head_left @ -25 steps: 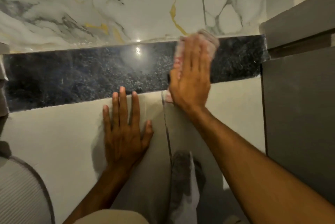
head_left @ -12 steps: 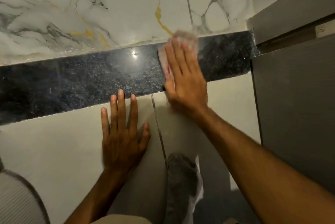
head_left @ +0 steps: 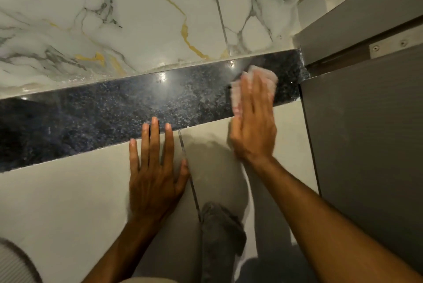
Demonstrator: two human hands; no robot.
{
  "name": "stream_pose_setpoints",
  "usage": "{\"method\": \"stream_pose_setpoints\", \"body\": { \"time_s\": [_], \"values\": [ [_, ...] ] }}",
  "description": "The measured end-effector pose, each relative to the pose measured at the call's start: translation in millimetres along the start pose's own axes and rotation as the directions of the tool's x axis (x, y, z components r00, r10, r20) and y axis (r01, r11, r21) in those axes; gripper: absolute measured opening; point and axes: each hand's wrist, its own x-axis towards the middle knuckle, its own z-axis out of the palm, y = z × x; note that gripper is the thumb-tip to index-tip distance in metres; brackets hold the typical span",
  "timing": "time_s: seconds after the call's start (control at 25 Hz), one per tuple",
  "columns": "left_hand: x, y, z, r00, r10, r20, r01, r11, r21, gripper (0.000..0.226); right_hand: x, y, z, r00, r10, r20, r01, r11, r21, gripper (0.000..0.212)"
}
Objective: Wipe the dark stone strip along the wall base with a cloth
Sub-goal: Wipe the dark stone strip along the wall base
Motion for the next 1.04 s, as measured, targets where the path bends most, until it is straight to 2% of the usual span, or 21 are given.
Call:
{"method": "stream_pose_setpoints", "body": {
  "time_s": [0.08, 0.16, 0.2, 0.28, 0.36, 0.4, 0.48, 0.56, 0.64, 0.84, 1.04],
  "values": [
    [1, 2, -1, 1.000, -0.006, 0.002, 0.006, 1.000, -0.006, 0.079, 8, 21, -8, 0.986, 0.158, -0.046, -0.161, 0.985, -0.069, 0.082],
    [1, 1, 2, 1.000, 0.004, -0.006, -0.004, 1.000, 0.005, 0.078, 54, 21, -8, 0.951, 0.279, -0.135, -0.293, 0.951, -0.098, 0.078],
    [0, 0, 4, 1.000, 0.007, -0.012, -0.007, 1.000, 0.013, 0.078, 76, 17, -8, 0.948, 0.279, -0.156, -0.295, 0.950, -0.098, 0.078],
    [0, -2, 7, 1.000, 0.000, -0.024, 0.001, 1.000, 0.023, 0.078, 82, 15, -1, 0.972, 0.167, -0.163, -0.179, 0.982, -0.063, 0.074],
    [-1, -1, 6, 1.000, -0.001, -0.020, 0.001, 1.000, 0.008, 0.079, 37, 19, 2, 0.991, 0.064, -0.114, -0.065, 0.998, -0.007, 0.071],
    [0, 0, 4, 1.000, -0.001, -0.017, 0.001, 1.000, -0.002, 0.079, 15, 23, 0, 0.993, 0.072, -0.092, -0.070, 0.997, 0.022, 0.071],
    [0, 0, 2, 1.000, -0.009, -0.011, 0.009, 1.000, -0.009, 0.079, 19, 31, -5, 0.984, 0.152, -0.097, -0.152, 0.988, 0.007, 0.073],
    [0, 0, 3, 1.000, 0.006, -0.017, -0.007, 1.000, -0.009, 0.079, 60, 34, -8, 0.954, 0.265, -0.137, -0.269, 0.963, -0.009, 0.075],
    [1, -2, 6, 1.000, 0.007, -0.025, -0.007, 1.000, 0.008, 0.079, 91, 37, -12, 0.947, 0.283, -0.152, -0.292, 0.956, -0.038, 0.076],
    [-1, -1, 8, 1.000, 0.007, -0.015, -0.007, 1.000, -0.003, 0.080, 10, 28, 0, 0.916, 0.367, -0.160, -0.371, 0.929, 0.006, 0.078],
    [-2, -2, 9, 1.000, 0.002, -0.021, -0.002, 1.000, 0.002, 0.081, -3, 24, 5, 0.881, 0.447, -0.157, -0.453, 0.891, -0.004, 0.079]
  ]
}}
